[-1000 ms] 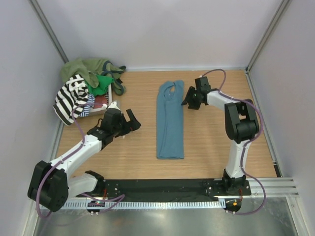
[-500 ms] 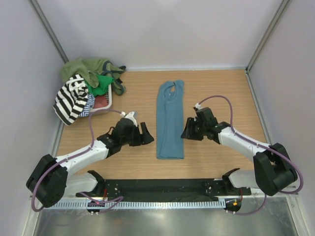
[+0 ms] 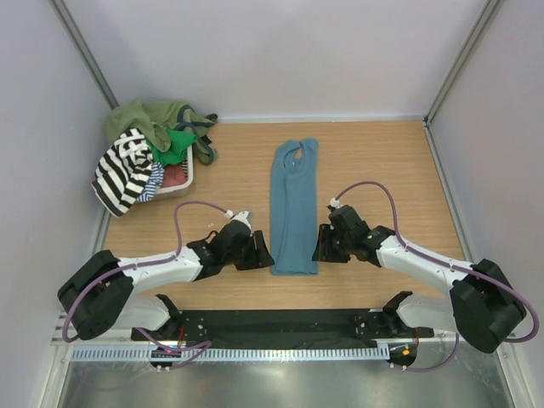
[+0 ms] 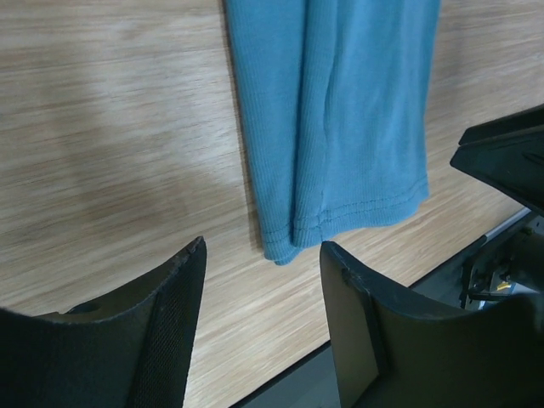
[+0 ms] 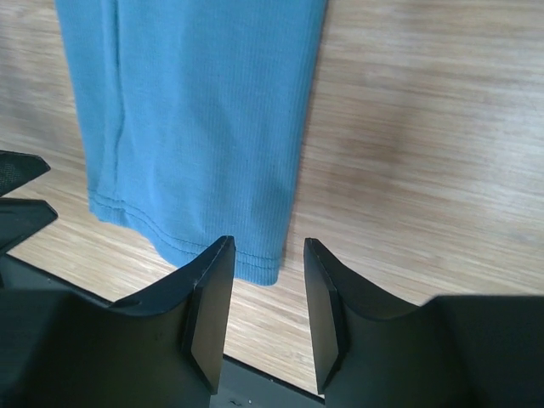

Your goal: Fold and stack the tank tops

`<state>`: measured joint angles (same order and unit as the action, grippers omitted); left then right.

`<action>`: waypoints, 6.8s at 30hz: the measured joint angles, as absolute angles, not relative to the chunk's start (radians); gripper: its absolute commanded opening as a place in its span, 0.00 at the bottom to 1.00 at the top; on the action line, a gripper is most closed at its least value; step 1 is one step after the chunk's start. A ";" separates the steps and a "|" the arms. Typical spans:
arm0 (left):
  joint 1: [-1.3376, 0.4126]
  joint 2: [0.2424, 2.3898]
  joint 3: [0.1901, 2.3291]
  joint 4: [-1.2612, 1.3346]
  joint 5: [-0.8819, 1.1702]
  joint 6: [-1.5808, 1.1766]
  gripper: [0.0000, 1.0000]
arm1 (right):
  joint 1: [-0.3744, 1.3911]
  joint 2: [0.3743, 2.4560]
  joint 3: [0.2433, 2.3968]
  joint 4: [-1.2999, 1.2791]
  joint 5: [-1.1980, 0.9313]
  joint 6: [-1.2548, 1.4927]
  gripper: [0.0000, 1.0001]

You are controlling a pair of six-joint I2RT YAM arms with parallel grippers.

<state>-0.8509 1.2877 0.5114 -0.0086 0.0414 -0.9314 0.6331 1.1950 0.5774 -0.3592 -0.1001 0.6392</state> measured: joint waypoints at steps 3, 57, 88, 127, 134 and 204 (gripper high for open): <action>-0.860 1.306 0.504 0.001 0.034 -0.947 0.49 | 0.653 1.195 0.563 -0.363 -0.089 0.654 0.43; -0.919 1.411 0.490 0.108 -0.006 -1.017 0.21 | 0.782 1.072 0.440 -0.377 0.079 0.809 0.01; -0.984 1.435 0.478 0.168 -0.007 -1.098 0.00 | 0.782 1.057 0.411 -0.343 0.031 0.819 0.01; -0.662 1.613 1.151 -0.343 -0.052 -0.817 0.00 | 0.553 1.522 1.185 -0.588 0.201 0.566 0.01; -0.622 1.752 1.292 -0.361 -0.022 -0.800 0.00 | 0.496 1.666 1.308 -0.593 0.176 0.519 0.01; -0.635 1.824 1.082 -0.167 0.174 -0.785 0.18 | 0.343 1.680 0.833 -0.107 -0.351 0.496 0.04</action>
<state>-0.6346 1.8240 1.0821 -0.1665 0.1738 -0.7845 0.3431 1.6802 0.8330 -0.1066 -0.3508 0.4961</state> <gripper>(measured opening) 0.297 0.152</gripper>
